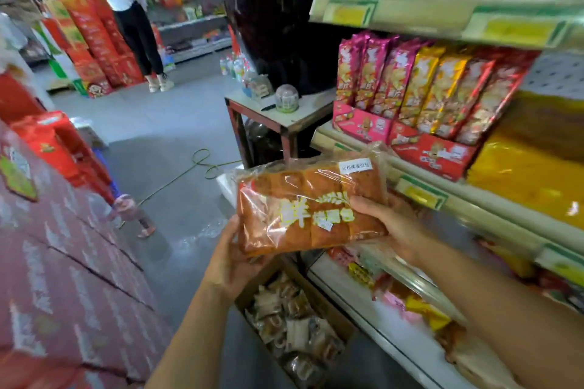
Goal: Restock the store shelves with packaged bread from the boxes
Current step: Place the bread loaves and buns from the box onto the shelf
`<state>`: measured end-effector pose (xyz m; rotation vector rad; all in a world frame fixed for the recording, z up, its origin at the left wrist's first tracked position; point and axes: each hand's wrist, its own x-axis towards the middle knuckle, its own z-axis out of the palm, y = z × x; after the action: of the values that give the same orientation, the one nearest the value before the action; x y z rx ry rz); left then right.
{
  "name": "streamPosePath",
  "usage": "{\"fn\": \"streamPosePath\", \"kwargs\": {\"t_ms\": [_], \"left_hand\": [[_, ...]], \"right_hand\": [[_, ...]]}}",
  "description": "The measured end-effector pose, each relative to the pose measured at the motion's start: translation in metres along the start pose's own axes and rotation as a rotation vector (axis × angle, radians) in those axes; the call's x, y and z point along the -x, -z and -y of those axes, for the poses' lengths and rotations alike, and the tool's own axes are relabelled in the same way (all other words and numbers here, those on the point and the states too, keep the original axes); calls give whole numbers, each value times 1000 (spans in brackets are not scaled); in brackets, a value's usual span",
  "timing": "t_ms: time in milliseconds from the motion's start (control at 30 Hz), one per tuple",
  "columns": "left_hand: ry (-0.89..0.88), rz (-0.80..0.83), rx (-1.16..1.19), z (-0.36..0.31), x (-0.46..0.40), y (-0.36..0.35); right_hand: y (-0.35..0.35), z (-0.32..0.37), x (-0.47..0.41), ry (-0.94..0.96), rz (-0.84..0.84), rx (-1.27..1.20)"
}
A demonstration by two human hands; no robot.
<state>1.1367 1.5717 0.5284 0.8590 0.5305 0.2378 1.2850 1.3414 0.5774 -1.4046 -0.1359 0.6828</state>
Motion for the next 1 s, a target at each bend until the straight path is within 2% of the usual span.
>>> {"fn": "streamPosePath", "kwargs": {"t_ms": [100, 300, 567, 700, 1000], "left_hand": [[24, 139, -227, -17, 32, -40], [-125, 305, -499, -35, 86, -135], [-224, 479, -599, -40, 136, -260], [-189, 549, -620, -38, 150, -305], [-234, 713, -673, -45, 155, -391]], "right_hand": [[23, 23, 51, 47, -59, 22], [74, 79, 153, 244, -175, 44], [144, 145, 262, 400, -302, 78], [171, 164, 301, 444, -365, 109], [215, 206, 339, 538, -483, 146]]}}
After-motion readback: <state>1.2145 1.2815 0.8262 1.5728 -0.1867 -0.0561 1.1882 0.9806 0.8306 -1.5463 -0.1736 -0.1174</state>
